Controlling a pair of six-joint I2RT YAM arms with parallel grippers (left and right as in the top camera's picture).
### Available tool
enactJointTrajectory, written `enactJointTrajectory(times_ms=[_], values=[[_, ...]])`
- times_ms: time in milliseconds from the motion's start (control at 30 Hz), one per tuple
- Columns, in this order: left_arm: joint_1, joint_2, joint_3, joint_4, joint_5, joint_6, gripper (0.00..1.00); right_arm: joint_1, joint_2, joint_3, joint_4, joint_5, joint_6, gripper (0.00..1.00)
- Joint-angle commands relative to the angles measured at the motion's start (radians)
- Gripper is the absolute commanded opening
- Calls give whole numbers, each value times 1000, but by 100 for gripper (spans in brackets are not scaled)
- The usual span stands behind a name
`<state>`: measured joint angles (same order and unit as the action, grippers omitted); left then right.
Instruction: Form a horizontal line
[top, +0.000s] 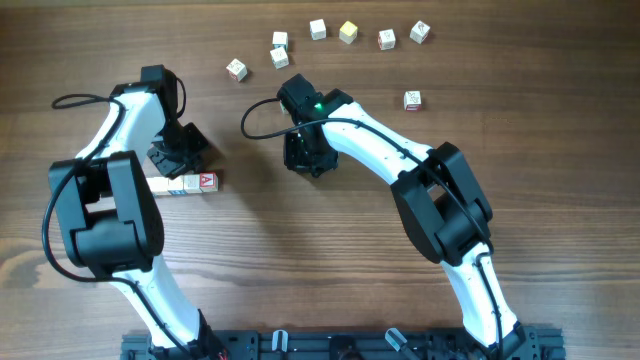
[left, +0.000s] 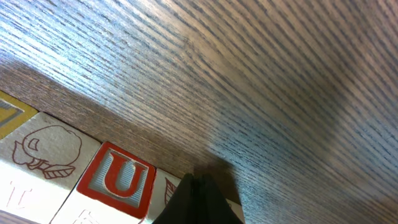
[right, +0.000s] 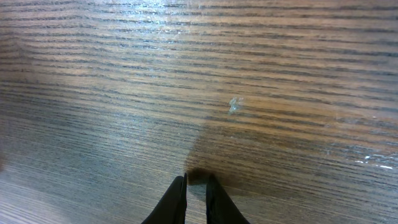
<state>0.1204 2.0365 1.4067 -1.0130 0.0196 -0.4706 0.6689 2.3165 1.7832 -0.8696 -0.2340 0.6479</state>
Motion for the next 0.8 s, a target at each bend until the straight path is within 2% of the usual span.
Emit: enactJointTrajectory(times_ms=[0, 300, 467, 767], values=[[2, 12, 0, 23, -18, -14, 4, -5, 56, -30, -6, 107, -20, 14], [1, 12, 0, 72, -3, -61, 4, -5, 56, -30, -5, 107, -21, 14], [1, 12, 0, 146, 121, -69, 4, -5, 56, -30, -5, 107, -20, 14], [1, 12, 0, 82, 133, -61, 4, -5, 56, -30, -5, 107, -20, 14]])
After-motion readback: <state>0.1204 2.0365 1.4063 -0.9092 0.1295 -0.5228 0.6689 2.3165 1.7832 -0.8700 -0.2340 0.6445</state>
